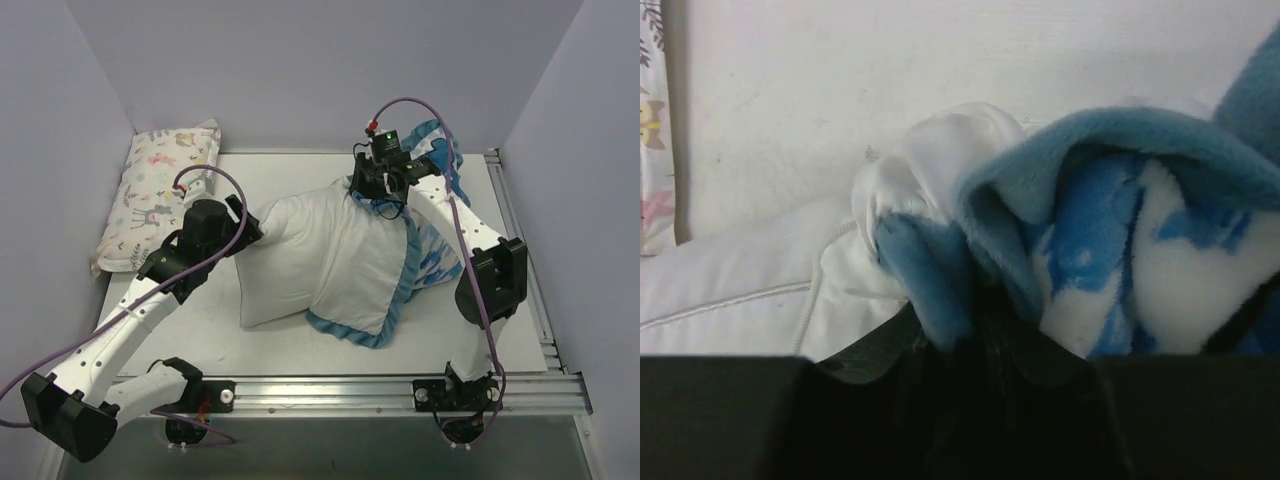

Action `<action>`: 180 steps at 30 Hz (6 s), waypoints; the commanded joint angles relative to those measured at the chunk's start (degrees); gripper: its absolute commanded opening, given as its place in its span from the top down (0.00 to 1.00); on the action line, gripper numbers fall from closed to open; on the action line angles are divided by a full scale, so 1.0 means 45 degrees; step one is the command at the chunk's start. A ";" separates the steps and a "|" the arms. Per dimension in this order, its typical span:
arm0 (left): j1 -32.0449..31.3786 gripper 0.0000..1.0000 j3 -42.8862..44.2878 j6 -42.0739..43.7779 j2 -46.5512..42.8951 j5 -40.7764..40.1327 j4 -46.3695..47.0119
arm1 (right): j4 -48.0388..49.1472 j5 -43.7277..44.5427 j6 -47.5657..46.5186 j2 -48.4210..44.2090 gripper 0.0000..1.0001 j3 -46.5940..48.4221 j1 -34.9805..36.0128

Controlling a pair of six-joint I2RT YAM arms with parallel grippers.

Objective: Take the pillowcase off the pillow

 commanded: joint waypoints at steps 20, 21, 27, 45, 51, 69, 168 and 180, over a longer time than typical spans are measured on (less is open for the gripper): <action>0.0138 0.03 -0.2010 0.1731 -0.3064 0.1446 0.0929 | -0.1153 0.2018 -0.0546 -0.3967 0.06 0.0404 0.0002; 0.0157 0.02 -0.1932 0.1867 -0.3144 0.1563 0.1026 | -0.1133 0.1999 -0.0565 -0.4183 0.06 0.0287 0.0022; 0.0099 0.03 -0.1619 0.2298 -0.2969 0.3008 0.1261 | -0.1327 0.2544 -0.1052 -0.6310 0.05 -0.1643 0.1055; -0.3904 0.03 -0.3629 0.0425 -0.2421 0.2776 0.1535 | 0.0078 0.4323 -0.0956 -0.8074 0.20 -0.8915 0.4944; -0.4101 0.02 -0.3984 0.0557 -0.3631 0.2096 0.0893 | 0.0429 0.2451 -0.0547 -0.6589 0.69 -0.7118 0.3969; -0.2968 0.02 -0.0737 0.1050 -0.3692 0.1152 -0.2118 | 0.6266 -0.1694 0.5876 -0.4477 1.00 -0.8364 0.0510; -0.2500 0.03 -0.5389 -0.1687 -0.0645 -0.3202 0.5987 | 0.2052 -0.0698 0.1466 -0.7524 0.88 -1.0183 -0.3630; 0.0176 1.00 -0.3554 0.0167 -0.0156 -0.2302 0.4896 | 0.0919 -0.0852 0.1271 -0.8501 1.00 -0.9403 -0.5737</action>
